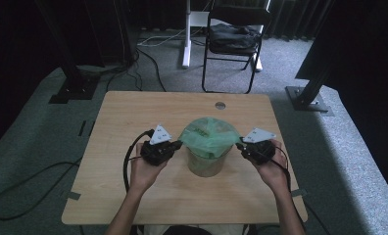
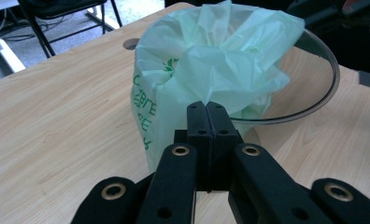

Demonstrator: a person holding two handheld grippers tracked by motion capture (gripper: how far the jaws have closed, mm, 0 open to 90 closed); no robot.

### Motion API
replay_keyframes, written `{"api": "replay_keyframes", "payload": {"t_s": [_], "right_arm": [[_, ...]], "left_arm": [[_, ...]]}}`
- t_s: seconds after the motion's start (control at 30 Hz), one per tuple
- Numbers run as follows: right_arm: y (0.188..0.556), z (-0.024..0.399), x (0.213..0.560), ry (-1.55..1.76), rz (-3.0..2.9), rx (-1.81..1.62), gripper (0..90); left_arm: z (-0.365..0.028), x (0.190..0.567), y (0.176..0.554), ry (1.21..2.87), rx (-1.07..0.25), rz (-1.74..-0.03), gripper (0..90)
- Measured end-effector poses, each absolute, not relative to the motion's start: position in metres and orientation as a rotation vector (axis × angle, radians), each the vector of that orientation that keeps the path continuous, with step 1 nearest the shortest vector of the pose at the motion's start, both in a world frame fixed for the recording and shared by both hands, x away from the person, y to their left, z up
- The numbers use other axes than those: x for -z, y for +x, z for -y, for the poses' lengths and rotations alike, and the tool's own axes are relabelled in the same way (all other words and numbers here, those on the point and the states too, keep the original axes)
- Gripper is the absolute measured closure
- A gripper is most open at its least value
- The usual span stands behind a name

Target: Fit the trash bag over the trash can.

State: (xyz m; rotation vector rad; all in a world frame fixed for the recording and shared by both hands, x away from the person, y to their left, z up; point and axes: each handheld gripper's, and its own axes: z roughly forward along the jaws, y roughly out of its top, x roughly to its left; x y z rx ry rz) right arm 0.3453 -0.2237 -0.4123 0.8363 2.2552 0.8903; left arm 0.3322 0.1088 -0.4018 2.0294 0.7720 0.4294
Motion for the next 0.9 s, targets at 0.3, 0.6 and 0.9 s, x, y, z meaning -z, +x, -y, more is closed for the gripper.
{"api": "replay_keyframes", "payload": {"t_s": [0.3,0.6,0.9], "right_arm": [[0.332,0.231,0.406,0.812,-2.274,-0.938,90.0],[0.318,0.235,0.405,0.784,-2.317,-1.021,90.0],[0.313,0.225,0.424,0.753,-2.429,-1.013,90.0]], "left_arm": [[-0.112,0.401,0.329,2.020,-0.408,-0.769,90.0],[-0.112,0.408,0.323,1.993,-0.333,-0.770,90.0],[-0.106,0.434,0.316,2.020,-0.242,-0.779,90.0]]}}
